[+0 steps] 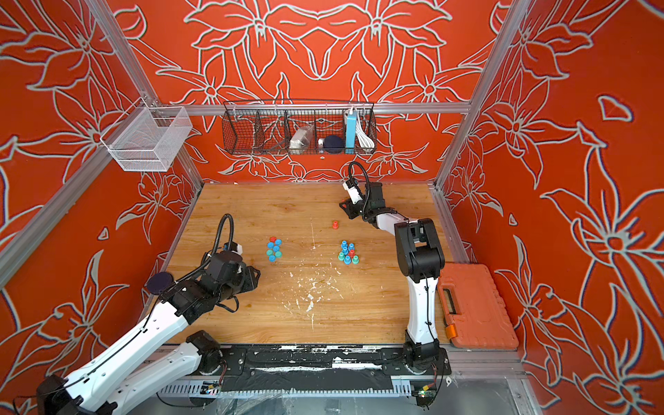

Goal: Close the stamp cap
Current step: Place the stamp at the center of the board.

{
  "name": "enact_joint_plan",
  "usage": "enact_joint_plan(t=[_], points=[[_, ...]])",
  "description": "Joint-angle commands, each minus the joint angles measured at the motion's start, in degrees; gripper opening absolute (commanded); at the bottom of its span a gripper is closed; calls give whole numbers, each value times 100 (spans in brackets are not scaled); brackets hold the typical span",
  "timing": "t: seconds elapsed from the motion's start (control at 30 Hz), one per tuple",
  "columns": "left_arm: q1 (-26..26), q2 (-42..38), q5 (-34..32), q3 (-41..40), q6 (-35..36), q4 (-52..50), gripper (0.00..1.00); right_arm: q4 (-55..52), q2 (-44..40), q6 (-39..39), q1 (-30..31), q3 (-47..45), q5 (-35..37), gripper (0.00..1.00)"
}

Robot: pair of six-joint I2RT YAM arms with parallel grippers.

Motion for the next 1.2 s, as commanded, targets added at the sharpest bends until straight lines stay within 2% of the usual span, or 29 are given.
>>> enact_joint_plan(t=[0.0,0.17,0.33,0.57,1.17], points=[[58,22,25,-9,-9,84,43,-602,-59,-433,23,122,54,0],[100,85,70,42,41,84,43,-1868,339,-435,42,1054,3,0],[157,2,65,32,62,40,43,-2043,373,-532,135,1121,106,0],[261,-45,129,-9,105,29,43,-3282,884,-384,162,2134,328,0],[373,84,271,5,157,154,43,-3733,1074,-55,202,2330,867,0]])
